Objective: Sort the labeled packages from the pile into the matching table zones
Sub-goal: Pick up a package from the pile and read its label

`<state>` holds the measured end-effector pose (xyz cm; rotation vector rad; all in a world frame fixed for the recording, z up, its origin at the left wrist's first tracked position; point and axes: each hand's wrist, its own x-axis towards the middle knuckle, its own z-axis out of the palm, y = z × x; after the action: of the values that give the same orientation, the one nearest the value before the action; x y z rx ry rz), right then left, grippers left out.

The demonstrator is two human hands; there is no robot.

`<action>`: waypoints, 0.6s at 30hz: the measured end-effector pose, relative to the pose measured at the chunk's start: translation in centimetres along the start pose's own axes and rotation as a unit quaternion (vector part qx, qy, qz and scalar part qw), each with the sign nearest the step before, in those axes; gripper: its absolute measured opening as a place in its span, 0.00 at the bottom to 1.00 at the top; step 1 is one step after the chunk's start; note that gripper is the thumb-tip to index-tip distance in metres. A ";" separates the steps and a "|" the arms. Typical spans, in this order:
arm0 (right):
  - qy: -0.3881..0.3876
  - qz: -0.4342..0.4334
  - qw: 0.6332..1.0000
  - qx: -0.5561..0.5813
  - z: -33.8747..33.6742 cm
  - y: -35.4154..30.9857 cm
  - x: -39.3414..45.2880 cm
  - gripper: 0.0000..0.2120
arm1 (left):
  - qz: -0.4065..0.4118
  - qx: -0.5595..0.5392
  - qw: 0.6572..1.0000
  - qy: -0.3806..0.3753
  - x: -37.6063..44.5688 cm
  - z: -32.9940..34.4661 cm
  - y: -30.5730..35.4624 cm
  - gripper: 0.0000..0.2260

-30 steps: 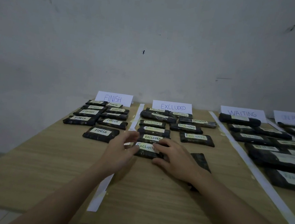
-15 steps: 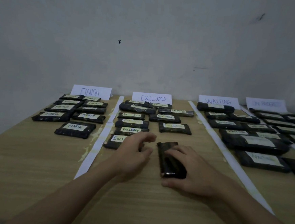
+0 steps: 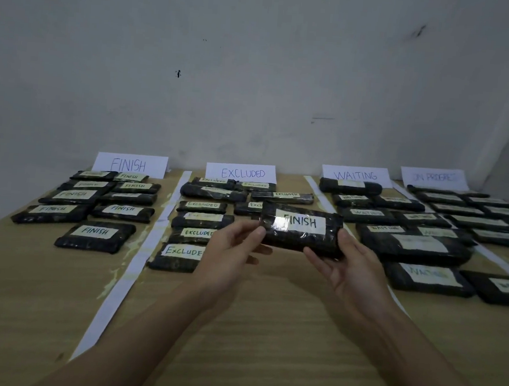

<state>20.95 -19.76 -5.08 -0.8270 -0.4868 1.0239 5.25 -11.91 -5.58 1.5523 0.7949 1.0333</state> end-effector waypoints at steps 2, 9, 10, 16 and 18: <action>0.001 0.001 1.000 0.018 -0.3 0.0 0.2 0.11 | -0.010 -0.031 0.999 -0.007 0.3 0.1 0.0 0.11; 0.018 -0.038 0.991 -0.131 -0.6 0.4 0.9 0.11 | -0.036 -0.096 0.995 -0.017 0.7 -0.1 -0.8 0.09; 0.042 -0.091 0.961 -0.256 -0.7 0.7 0.9 0.11 | -0.036 -0.096 0.995 -0.008 0.7 -0.3 -0.9 0.08; -0.054 -0.438 0.598 -0.669 -0.4 2.2 1.5 0.24 | -0.039 -0.064 0.997 0.022 0.2 -2.1 -1.1 0.07; -0.105 -0.439 0.552 -0.701 0.7 2.8 1.8 0.26 | -0.033 -0.044 0.998 0.031 -0.2 -3.4 -0.9 0.08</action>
<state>19.76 -17.16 -6.90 -1.5554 -1.8259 -0.5007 2.11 -10.58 -6.26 1.4162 0.8270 1.0572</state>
